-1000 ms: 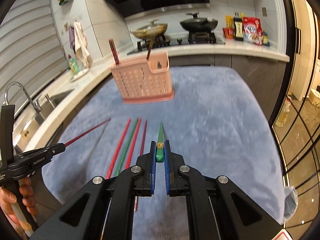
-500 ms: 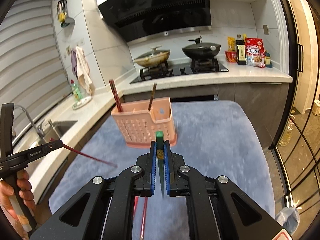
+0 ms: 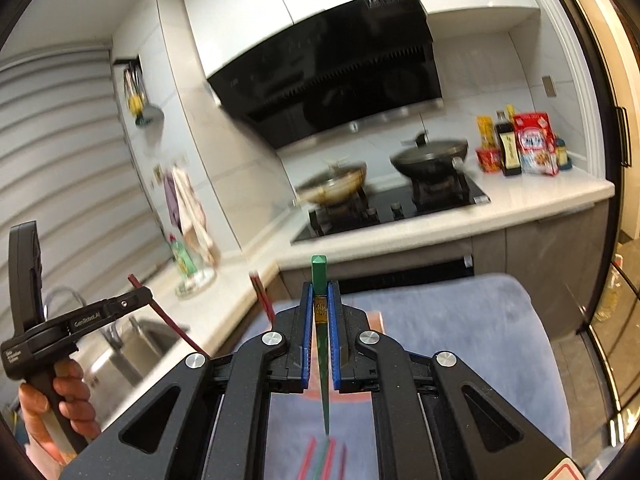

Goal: Organize utensils
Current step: 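Lift both chopsticks into the pink holder while both tools open to release them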

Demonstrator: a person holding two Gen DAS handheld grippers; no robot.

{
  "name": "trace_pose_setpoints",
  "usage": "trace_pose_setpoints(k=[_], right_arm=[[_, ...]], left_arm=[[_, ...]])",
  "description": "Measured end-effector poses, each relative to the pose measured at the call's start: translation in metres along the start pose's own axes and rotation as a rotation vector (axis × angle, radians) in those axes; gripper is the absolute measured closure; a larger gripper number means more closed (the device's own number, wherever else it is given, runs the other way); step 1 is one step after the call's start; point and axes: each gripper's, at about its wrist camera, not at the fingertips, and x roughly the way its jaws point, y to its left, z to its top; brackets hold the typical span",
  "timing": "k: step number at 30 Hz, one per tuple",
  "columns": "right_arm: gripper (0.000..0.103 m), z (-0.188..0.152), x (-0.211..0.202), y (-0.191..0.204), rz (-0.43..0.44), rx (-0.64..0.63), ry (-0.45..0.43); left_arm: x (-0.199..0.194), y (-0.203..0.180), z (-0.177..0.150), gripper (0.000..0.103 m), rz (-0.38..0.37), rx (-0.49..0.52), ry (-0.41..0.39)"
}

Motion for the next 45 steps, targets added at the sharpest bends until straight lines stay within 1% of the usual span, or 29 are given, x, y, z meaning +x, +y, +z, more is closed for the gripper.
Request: trace_pose_setpoints(k=[2,6,9,11,15,22,28,30,31,32,34,36,39,42,43,45], right_arm=[[0.096,0.017,0.012,0.001,0.012,0.015,-0.031],[0.096,0.041,0.034,0.002,0.018,0.036,-0.071],[0.096,0.052,0.053,0.003,0.000,0.032,-0.093],[0.096,0.052,0.065,0.002,-0.007,0.034,-0.091],[0.096,0.037,0.100,-0.005,-0.030,0.034,-0.037],[0.096,-0.003,0.138,-0.019,-0.050,0.043,0.071],[0.096,-0.023,0.154,-0.025,-0.062,0.041,0.130],[0.095,-0.027,0.155,-0.025,-0.066,0.032,0.142],[0.087,-0.028,0.154,-0.024,-0.073,0.027,0.144],[0.085,-0.029,0.153,-0.024,-0.079,0.020,0.143],[0.082,-0.029,0.150,-0.022,-0.080,0.018,0.143],[0.079,-0.028,0.143,-0.020,-0.079,0.018,0.139],[0.078,-0.027,0.131,-0.017,-0.079,0.011,0.135],[0.076,-0.028,0.114,-0.011,-0.078,-0.009,0.125],[0.073,-0.029,0.108,-0.010,-0.074,-0.013,0.124],[0.071,-0.032,0.096,-0.007,-0.066,-0.021,0.127]], left_arm=[[0.006,-0.003,0.017,0.096,0.004,-0.003,-0.033],[0.023,-0.004,0.040,0.096,0.010,-0.011,-0.065],[0.037,-0.005,0.045,0.096,0.013,-0.010,-0.079],[0.050,-0.005,0.044,0.096,0.019,-0.006,-0.071],[0.074,-0.002,0.033,0.096,0.017,-0.009,-0.039],[0.111,0.008,0.001,0.096,0.023,-0.008,0.034],[0.125,0.010,-0.016,0.096,0.023,-0.015,0.075],[0.126,0.009,-0.021,0.096,0.020,-0.014,0.081],[0.126,0.008,-0.023,0.094,0.024,-0.012,0.082],[0.126,0.007,-0.025,0.092,0.031,-0.007,0.085],[0.123,0.006,-0.027,0.080,0.048,0.007,0.083],[0.117,0.004,-0.029,0.079,0.057,0.016,0.077],[0.110,0.004,-0.030,0.069,0.063,0.014,0.077],[0.098,0.004,-0.032,0.065,0.070,0.013,0.068],[0.092,0.003,-0.034,0.063,0.075,0.014,0.065],[0.085,0.002,-0.037,0.060,0.083,0.018,0.063]])
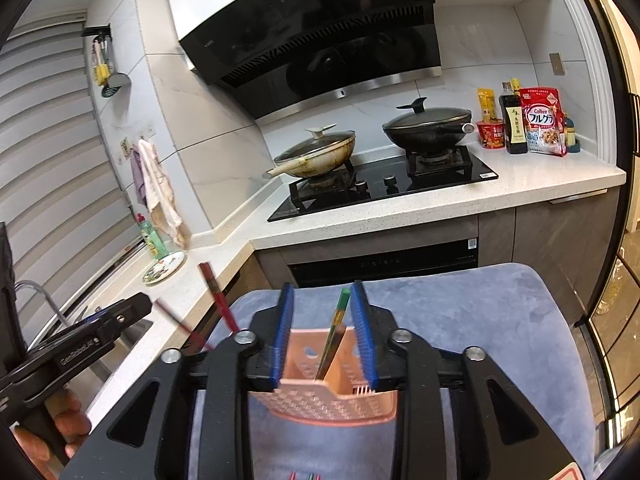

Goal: Organize utensils
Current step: 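Lift both chopsticks into the pink holder while both tools open to release them, then withdraw both open tools from the holder back toward the remaining chopsticks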

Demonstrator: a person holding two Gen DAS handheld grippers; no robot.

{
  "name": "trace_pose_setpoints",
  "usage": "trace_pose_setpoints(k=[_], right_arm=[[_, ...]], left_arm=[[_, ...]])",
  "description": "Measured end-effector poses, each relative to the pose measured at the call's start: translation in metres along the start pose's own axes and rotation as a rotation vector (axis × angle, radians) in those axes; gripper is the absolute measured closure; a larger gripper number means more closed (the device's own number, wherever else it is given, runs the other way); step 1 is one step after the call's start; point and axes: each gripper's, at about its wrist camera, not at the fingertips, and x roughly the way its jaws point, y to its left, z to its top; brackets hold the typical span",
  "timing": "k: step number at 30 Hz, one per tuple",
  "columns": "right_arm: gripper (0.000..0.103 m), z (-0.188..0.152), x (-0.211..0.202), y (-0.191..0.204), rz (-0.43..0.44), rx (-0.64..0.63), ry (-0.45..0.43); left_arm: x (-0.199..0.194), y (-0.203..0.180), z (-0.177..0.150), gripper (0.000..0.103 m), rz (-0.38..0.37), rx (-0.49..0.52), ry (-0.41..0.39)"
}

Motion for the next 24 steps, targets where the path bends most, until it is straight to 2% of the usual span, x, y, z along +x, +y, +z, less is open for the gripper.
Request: trace_pose_setpoints(k=[3,7,24], right_arm=[[0.070,-0.011,-0.020,0.005,0.003,-0.024,0.009],[0.064,-0.028,-0.042,0.009,0.008,-0.037,0.020],[0.064,-0.110,-0.105,0.023,0.000,-0.088,0.122]], left_arm=[[-0.016,-0.002,-0.010,0.055,0.009,0.010,-0.003],[-0.033,-0.006,-0.024,0.055,0.030,0.024,0.008],[-0.081,-0.011,-0.099,0.050,0.096,0.068,0.083]])
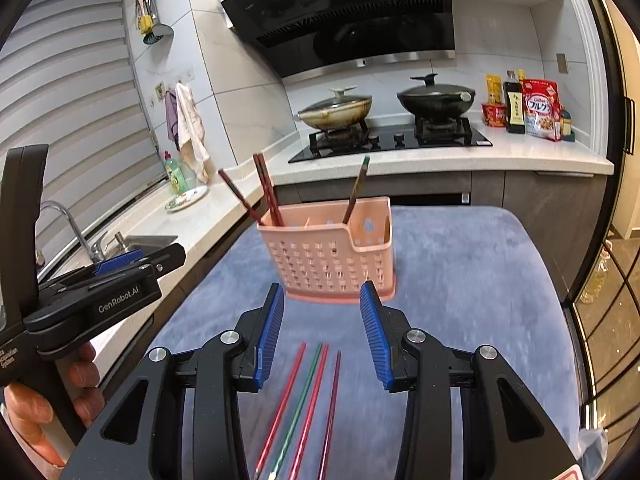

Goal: Organize utensils
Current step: 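Withdraw both open tools from the holder back toward the remaining chopsticks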

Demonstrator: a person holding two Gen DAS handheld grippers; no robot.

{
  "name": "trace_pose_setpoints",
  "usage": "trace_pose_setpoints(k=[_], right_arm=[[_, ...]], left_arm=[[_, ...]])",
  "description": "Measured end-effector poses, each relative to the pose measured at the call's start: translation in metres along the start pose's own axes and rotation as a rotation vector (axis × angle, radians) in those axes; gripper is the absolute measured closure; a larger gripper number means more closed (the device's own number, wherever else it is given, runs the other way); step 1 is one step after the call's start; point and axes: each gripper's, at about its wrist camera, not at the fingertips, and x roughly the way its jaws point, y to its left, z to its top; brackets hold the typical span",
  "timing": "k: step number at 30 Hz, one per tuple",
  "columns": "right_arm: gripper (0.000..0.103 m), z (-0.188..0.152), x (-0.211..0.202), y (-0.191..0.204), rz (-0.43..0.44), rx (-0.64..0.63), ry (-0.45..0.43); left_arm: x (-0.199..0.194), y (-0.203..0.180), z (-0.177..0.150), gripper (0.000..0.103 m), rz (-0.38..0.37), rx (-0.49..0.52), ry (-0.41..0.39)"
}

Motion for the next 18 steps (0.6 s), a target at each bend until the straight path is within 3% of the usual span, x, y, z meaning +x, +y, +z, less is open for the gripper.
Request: trace_pose_setpoints(k=[18], right_arm=[[0.064,-0.073,-0.012,-0.002,-0.056,-0.019,0.119]], left_arm=[[-0.004,0.010,-0.068,0.050,0.016,0.007,0.110]])
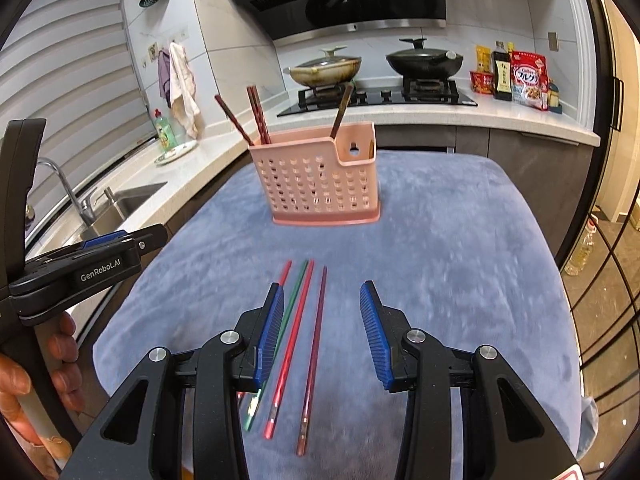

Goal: Organize utensils
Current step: 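Withdraw both open tools from the holder back toward the remaining chopsticks, then grasp a dark red chopstick with the right tool while the left tool grasps a red chopstick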

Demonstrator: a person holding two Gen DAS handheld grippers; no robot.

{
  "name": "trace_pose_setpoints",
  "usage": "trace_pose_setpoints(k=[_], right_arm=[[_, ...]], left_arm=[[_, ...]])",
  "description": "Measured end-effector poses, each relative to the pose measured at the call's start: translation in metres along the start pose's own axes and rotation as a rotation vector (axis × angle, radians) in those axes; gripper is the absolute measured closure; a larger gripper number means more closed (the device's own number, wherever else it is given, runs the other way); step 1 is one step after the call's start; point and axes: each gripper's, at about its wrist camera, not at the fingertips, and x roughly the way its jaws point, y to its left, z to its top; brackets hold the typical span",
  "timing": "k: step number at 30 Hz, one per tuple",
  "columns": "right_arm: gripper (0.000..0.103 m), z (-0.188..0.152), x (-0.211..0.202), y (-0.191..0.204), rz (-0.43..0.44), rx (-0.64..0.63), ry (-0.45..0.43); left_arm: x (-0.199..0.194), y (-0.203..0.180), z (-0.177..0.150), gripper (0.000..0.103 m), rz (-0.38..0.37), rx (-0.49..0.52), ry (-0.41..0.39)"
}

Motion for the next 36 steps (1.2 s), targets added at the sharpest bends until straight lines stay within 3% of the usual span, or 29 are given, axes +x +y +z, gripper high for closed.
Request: trace_pose_setpoints(k=[16,28,36], right_arm=[[0.064,-0.068,0.027,0.009,0.001,-0.017,0.155],[0.064,-0.095,0.051,0.012,-0.004,-0.037,0.231],[0.076,-0.103,0.062,0.014,-0.006,-0.053,0.260]], left_arm=[[0.019,0.012,-0.059,0.050,0.008,0.005,0.130],[0.032,0.014,-0.088,0.050,0.009,0.010,0.201],[0.036,0.012,-0.097,0.046,-0.003,0.013,0.228]])
